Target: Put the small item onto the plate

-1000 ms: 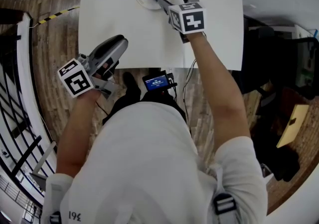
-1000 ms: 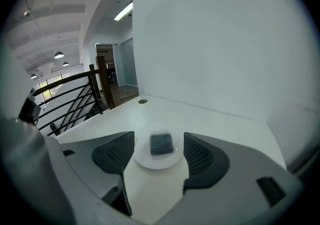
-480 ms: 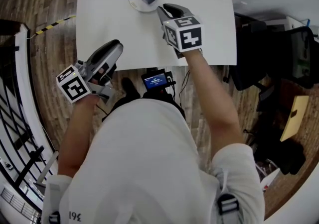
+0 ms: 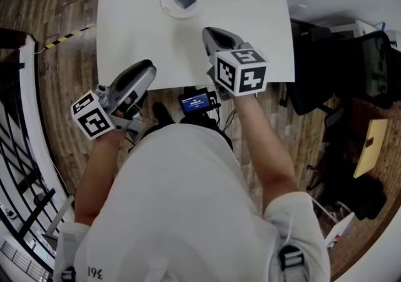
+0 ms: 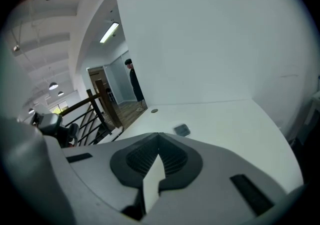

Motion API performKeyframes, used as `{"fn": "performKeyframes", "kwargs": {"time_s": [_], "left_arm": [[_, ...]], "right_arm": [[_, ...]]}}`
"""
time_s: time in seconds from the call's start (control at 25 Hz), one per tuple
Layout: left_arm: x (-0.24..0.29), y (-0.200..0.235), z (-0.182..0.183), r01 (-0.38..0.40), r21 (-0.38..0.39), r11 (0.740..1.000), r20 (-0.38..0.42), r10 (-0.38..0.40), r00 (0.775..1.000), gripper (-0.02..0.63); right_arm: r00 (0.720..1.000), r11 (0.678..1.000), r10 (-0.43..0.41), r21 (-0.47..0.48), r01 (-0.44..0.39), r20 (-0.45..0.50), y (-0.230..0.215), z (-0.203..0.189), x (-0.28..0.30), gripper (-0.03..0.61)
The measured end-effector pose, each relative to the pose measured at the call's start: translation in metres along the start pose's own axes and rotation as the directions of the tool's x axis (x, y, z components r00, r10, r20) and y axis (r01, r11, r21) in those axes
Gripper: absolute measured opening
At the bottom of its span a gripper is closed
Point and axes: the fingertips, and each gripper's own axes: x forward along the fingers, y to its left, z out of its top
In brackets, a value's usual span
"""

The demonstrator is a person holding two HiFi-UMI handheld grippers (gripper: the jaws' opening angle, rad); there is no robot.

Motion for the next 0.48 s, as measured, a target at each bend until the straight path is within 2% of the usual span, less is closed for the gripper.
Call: {"fn": "performKeyframes", "kwargs": {"time_s": [0.24, 0.48], "left_arm": [[-0.007, -0.019, 0.006, 0.042, -0.018, 0.999, 0.024, -0.042, 0.999, 0.124], [-0.020, -0.042, 0.029, 0.114, -0.043, 0.993, 0.092, -0.110, 0.990, 0.124]], "right_arm": [[0.994, 0.981, 0.055, 0.178, -0.072, 0.098, 0.021, 0.009, -0.039, 0.002], [0.978, 0.974, 0.089, 0.191, -0.125, 0.189, 0.040, 0.036, -0.066, 0.002]]}}
